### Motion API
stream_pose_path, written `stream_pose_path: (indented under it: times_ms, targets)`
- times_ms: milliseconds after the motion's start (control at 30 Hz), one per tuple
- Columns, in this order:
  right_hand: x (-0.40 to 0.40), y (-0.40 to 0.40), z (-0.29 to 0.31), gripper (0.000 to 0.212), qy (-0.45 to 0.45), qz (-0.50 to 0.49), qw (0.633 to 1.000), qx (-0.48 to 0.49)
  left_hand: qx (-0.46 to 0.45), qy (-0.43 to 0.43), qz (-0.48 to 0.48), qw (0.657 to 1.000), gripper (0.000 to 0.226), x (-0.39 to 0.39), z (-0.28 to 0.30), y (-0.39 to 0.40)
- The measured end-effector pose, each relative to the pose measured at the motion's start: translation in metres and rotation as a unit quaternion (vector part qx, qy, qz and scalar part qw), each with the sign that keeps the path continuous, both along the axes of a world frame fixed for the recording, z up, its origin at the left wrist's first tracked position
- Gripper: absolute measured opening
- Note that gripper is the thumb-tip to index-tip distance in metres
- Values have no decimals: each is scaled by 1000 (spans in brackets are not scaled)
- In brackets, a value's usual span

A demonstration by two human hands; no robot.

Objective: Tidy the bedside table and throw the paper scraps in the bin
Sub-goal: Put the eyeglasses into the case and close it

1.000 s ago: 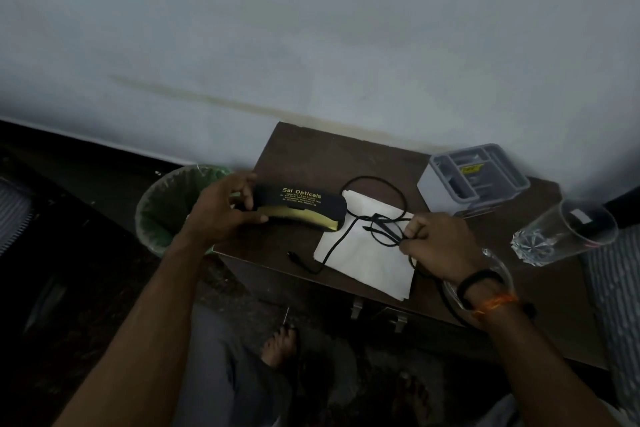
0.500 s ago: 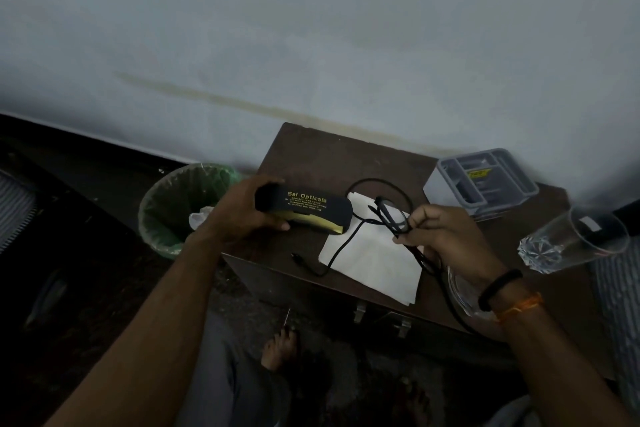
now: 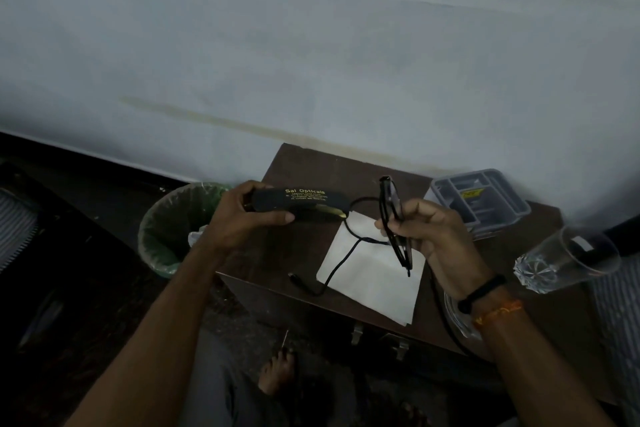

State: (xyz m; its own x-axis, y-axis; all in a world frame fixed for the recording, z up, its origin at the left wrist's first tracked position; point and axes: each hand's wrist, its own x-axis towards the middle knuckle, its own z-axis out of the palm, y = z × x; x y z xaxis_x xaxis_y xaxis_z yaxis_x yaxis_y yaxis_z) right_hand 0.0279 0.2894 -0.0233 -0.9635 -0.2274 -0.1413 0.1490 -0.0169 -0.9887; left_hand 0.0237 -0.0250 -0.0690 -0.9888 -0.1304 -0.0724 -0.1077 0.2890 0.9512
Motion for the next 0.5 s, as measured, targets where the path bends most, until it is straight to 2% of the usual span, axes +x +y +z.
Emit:
stream_pose_path:
  times_ms: [100,233,300,400,500]
  targets:
    - [-1,-5,1,7,22,33,999,0,74,-1,3,997,60,1,9,16]
    - [-4,-8,1,9,57,66,996,20,131,-8,5,991,81,-2,15,33]
    - [-5,-7,2,8,66,63,995,27,129,-9,-9,992,87,-2,16,40]
    - [-10,-2,3,3,63,36,997,9,112,6,-38,993,85,-2,19,49]
    - [-16,4,4,19,69,7,998,-1,106,41,-64,991,80,-4,24,56]
